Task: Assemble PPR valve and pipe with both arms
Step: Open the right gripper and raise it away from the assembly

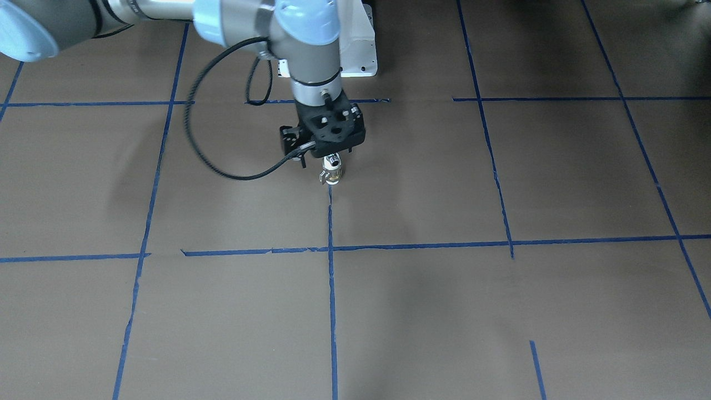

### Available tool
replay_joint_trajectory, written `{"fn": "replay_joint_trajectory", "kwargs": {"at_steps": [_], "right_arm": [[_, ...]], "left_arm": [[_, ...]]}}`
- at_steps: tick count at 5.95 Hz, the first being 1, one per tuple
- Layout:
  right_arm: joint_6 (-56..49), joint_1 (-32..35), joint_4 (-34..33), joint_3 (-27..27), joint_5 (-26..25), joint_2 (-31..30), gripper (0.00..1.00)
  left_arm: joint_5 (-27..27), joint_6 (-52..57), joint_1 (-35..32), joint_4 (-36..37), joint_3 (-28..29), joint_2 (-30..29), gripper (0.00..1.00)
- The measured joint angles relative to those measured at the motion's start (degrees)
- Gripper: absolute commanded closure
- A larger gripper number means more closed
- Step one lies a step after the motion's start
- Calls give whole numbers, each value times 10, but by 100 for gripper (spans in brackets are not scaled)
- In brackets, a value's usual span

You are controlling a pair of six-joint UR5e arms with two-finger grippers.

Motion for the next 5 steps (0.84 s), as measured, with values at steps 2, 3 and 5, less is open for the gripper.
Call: {"fn": "replay_joint_trajectory", "kwargs": {"at_steps": [2, 3, 5], "right_arm": [[-91, 113, -3, -3, 103, -62, 0], [-168, 164, -3, -3, 117, -103, 0], [-364, 269, -3, 5, 148, -203, 0]], "left_arm": [[-1, -1, 0, 1, 4, 1, 0], [-2, -3, 0, 1, 3, 2, 0], [-8, -5, 0, 3, 1, 2, 0]]}}
